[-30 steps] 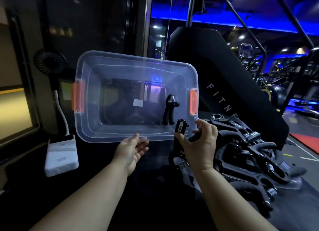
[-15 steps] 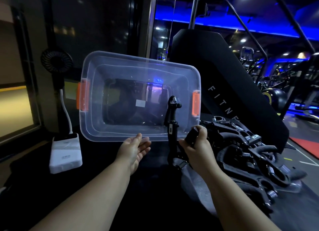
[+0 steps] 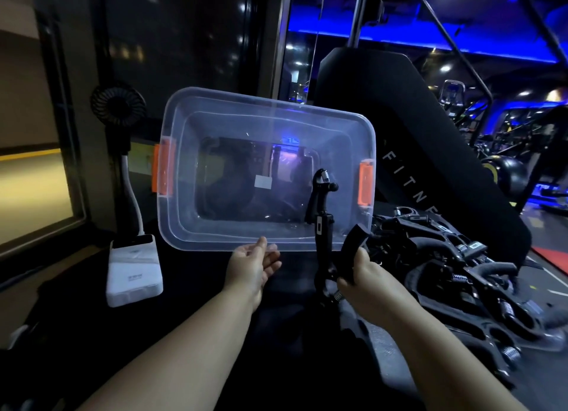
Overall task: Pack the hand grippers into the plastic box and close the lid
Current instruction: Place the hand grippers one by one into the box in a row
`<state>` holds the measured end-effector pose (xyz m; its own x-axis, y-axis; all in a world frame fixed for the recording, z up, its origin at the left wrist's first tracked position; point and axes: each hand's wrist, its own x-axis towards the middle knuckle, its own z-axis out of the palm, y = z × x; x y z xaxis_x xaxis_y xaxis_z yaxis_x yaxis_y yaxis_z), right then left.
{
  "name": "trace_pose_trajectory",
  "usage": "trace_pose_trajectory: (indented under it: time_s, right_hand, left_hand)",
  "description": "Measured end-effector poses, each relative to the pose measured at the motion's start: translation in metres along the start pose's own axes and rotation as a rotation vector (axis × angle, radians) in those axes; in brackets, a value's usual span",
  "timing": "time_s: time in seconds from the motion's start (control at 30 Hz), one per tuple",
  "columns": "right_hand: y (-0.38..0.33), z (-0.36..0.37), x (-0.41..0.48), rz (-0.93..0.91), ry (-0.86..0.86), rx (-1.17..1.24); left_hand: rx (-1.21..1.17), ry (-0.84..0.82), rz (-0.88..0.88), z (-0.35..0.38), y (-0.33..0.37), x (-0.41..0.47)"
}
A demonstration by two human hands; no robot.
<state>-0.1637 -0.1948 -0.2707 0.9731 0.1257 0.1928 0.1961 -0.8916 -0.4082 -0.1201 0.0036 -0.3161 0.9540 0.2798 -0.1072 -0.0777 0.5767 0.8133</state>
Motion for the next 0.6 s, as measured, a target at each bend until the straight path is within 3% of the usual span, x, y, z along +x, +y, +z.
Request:
trace_pose_trajectory:
  time_s: [0.13, 0.37, 0.6]
  right_hand:
    - [-0.003, -0.003, 0.001, -0.065, 0.017, 0.019]
    - [-0.017, -0.007, 0.018, -0.191, 0.327, 0.148]
    - [-0.035, -0.007, 0.07, -0.11, 0.395, 0.26]
  left_hand:
    - [0.048, 0.04, 0.044, -0.001, -0.003, 0.001]
    - [0.081, 0.04, 0.065, -0.003, -0.005, 0.004]
    - [0.195, 0.076, 0.053, -0.003, -0.003, 0.002]
